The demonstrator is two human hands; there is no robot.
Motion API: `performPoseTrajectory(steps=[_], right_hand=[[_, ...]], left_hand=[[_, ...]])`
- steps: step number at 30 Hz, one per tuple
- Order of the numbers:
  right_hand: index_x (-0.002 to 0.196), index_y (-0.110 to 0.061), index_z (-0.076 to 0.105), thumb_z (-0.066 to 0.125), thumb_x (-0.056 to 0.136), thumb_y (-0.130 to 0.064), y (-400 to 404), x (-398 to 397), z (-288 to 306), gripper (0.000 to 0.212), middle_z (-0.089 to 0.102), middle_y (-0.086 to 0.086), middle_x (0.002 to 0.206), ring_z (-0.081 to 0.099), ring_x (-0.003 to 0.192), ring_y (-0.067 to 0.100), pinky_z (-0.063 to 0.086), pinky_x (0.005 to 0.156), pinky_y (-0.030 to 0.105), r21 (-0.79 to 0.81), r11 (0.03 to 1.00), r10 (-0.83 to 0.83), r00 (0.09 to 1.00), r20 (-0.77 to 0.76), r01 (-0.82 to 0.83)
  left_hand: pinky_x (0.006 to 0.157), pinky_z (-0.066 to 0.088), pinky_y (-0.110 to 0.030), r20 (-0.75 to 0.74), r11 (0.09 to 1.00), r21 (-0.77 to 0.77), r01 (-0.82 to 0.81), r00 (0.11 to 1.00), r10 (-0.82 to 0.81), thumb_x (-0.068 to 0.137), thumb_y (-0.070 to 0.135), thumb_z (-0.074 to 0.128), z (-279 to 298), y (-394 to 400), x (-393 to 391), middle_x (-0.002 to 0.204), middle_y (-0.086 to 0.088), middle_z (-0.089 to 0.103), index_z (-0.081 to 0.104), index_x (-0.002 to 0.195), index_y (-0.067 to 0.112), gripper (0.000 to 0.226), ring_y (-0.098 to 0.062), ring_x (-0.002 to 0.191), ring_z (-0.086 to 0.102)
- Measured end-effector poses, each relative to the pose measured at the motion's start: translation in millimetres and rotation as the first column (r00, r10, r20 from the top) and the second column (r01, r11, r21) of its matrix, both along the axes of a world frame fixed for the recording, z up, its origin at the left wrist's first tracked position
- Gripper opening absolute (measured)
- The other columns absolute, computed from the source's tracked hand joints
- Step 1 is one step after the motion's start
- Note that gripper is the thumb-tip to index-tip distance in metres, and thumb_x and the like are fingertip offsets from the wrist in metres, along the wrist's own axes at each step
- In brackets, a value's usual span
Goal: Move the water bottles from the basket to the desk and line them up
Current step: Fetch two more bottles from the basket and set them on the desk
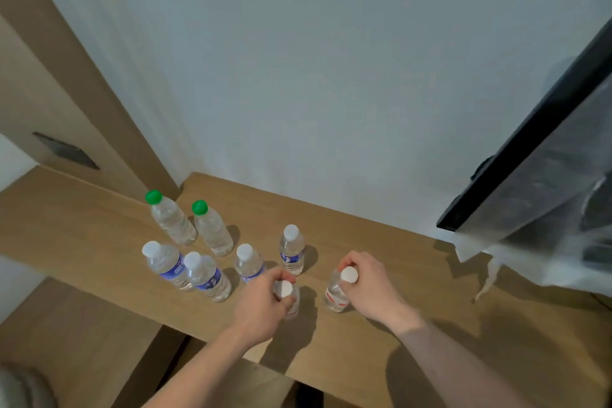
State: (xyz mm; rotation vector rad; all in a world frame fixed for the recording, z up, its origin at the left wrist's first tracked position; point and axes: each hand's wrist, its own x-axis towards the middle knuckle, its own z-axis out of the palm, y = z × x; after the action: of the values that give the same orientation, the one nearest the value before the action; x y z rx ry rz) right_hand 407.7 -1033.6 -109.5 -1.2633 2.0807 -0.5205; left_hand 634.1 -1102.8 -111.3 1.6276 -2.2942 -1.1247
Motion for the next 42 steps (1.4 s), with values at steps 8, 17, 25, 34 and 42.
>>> performPoseTrajectory(steps=[8,17,25,34,42], right_hand=[[0.126,-0.035,0.063,0.065,0.098,-0.015,5,8,-3,0.035,0.056,-0.017,0.125,0.060,0.108,0.008,0.049,0.099,0.029,0.023,0.999,0.040,0.999,0.028,-0.040],[0.145,-0.058,0.040,0.066,0.100,-0.037,81,-19,47,0.056,0.039,-0.041,0.132,0.056,0.120,-0.003,0.057,0.099,0.031,0.015,0.998,-0.062,0.994,0.088,0.061],[0.158,-0.062,0.010,0.059,0.102,-0.052,250,-78,86,0.075,-0.003,-0.035,0.168,0.012,0.160,0.011,0.024,0.130,0.049,0.094,0.946,-0.307,0.950,-0.052,0.311],[0.160,-0.057,0.003,0.031,0.091,-0.086,509,-90,102,0.080,-0.022,-0.027,0.164,-0.022,0.158,0.015,0.001,0.133,0.044,0.055,0.736,-0.659,0.733,-0.167,0.675],[0.167,-0.042,-0.005,0.029,0.103,-0.072,692,-79,116,0.078,-0.028,-0.015,0.168,-0.025,0.159,0.024,-0.001,0.132,0.050,0.169,0.560,-0.755,0.583,-0.300,0.811]], left_hand=[[0.083,0.057,-0.022,0.023,0.983,-0.046,0.179,0.984,-0.178,0.096,0.030,0.072,18,-7,10,0.134,0.021,0.060,0.057,0.142,0.036,0.049,0.004,0.086,0.070],[0.089,0.056,-0.025,0.010,0.910,-0.182,0.372,0.926,-0.377,0.095,0.048,0.067,73,18,-13,0.139,0.034,0.043,0.046,0.145,0.048,0.054,0.007,0.107,0.059],[0.122,0.031,-0.031,0.167,0.637,-0.417,0.648,0.743,-0.648,0.099,0.054,0.058,106,94,-105,0.167,0.018,0.022,0.030,0.161,0.037,0.070,-0.010,0.151,0.026],[0.126,-0.016,-0.044,0.395,0.259,-0.461,0.849,0.457,-0.797,0.104,0.066,0.032,116,280,-231,0.168,0.003,-0.037,-0.009,0.167,0.031,0.083,-0.026,0.155,-0.034],[0.127,-0.013,-0.051,0.453,0.040,-0.446,0.894,0.264,-0.851,0.105,0.064,0.028,122,456,-306,0.167,-0.001,-0.037,-0.006,0.168,0.028,0.080,-0.030,0.154,-0.033]])
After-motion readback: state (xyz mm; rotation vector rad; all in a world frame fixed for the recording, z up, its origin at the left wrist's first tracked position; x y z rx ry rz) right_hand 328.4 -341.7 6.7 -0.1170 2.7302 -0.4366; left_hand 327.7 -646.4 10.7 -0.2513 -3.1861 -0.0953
